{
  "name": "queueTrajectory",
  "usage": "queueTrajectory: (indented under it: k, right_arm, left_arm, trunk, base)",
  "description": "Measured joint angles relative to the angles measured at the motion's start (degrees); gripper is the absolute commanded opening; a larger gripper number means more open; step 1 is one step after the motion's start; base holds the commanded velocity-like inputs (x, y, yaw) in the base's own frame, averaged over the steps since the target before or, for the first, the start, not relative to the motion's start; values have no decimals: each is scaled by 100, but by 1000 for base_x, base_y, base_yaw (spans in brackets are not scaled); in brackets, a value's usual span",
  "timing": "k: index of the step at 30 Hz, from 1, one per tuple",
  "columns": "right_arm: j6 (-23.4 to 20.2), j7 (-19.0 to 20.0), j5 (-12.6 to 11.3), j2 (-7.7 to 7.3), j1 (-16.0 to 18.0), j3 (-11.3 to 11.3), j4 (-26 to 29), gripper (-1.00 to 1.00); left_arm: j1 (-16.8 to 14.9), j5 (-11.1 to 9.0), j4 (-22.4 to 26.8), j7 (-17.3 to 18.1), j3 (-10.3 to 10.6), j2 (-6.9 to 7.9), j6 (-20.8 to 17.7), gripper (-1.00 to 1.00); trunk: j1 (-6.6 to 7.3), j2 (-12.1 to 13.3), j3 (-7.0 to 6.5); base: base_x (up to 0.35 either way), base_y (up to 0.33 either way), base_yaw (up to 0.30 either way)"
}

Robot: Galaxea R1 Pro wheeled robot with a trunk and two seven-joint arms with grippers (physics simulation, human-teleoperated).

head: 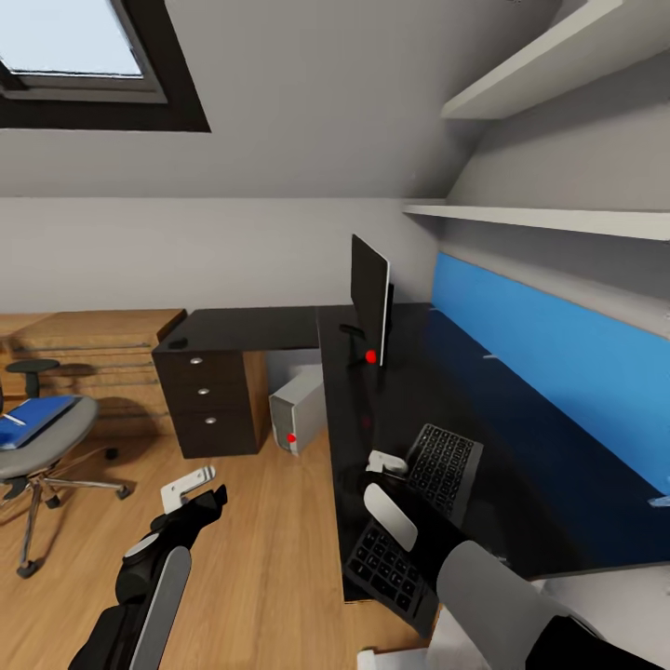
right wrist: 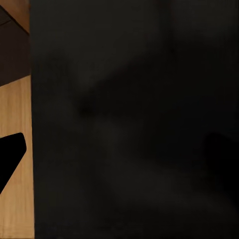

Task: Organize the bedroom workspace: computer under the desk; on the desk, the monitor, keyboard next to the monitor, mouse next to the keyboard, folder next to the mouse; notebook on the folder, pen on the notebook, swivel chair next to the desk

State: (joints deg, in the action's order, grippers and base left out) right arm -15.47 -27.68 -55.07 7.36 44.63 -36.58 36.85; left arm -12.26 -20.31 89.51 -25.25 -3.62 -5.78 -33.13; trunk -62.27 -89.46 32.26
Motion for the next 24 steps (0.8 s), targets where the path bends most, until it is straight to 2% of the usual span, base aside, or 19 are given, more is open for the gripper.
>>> queueTrajectory:
  k: [8,14,24]
  right_arm:
    - [3,-1,-16,-2,1,0,-12,100]
    - [3,-1,-6,-2,1,0,-12,100]
    - [3,-9,-11,6,1,0,-12,100]
  left_arm:
    - [0,1,-3,0,2,-2,1,100]
    - [0,2,-3,0,-2,1,6,100]
    - [0,7,-10,0,-3,1,0,100]
  trunk:
    - [0,0,0]
    - [2,0,0]
    - [2,0,0]
  base:
    - [-198,0,0]
    - [-50,0,0]
    - [-167,0,0]
